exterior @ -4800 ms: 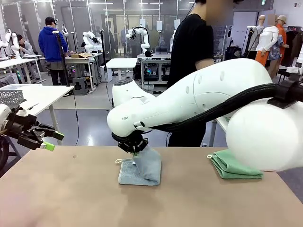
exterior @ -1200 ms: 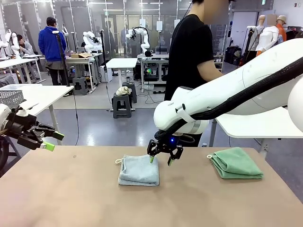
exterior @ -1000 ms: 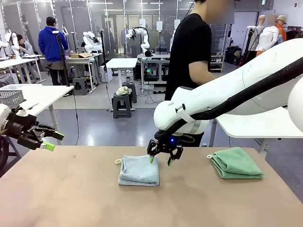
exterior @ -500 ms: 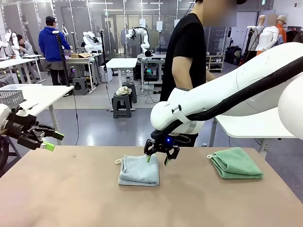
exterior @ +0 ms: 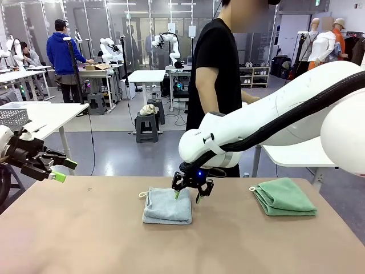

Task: Fold the towels and place them in the basket.
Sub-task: Stack the folded Towel with hook on the right side of the table.

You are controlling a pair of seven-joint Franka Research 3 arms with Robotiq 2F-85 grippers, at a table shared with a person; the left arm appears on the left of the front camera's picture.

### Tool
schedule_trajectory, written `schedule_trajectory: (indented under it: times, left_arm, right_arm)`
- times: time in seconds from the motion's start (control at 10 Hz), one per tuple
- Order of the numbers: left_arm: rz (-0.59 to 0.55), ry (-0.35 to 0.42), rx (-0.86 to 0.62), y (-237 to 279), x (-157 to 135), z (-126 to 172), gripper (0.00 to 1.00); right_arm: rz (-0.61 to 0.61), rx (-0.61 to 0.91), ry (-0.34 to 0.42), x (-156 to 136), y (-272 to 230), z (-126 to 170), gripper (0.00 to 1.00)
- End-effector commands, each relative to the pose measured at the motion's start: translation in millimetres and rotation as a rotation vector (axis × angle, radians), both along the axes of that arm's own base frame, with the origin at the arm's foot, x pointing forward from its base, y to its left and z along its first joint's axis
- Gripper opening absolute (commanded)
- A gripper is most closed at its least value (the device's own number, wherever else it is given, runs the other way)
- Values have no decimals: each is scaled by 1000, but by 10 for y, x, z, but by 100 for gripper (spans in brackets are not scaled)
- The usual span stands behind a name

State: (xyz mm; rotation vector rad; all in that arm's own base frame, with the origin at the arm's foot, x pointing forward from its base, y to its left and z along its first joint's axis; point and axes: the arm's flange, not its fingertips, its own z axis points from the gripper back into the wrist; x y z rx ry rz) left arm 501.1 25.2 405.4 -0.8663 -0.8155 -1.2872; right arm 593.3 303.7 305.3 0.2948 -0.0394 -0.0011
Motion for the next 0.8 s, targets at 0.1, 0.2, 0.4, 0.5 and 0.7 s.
schedule_trajectory:
  times: [0.1,0.2,0.4,0.5,0.7]
  left_arm:
    - [2,-5,4,-1,-29,20,100]
    - [2,-5,4,-1,-29,20,100]
    - [2,-5,4,-1,-29,20,100]
    - [2,-5,4,-1,-29,20,100]
    - [2,-5,4,-1,-29,20,100]
  right_arm:
    - [-61,-40,-35,53,54,-73,86]
    - [-50,-40,-41,54,53,-98,86]
    - [-55,-29,-46,60,43,-105,66]
    - [-57,-24,-44,66,40,-113,47]
    - [-56,-26,-49,68,44,-127,27]
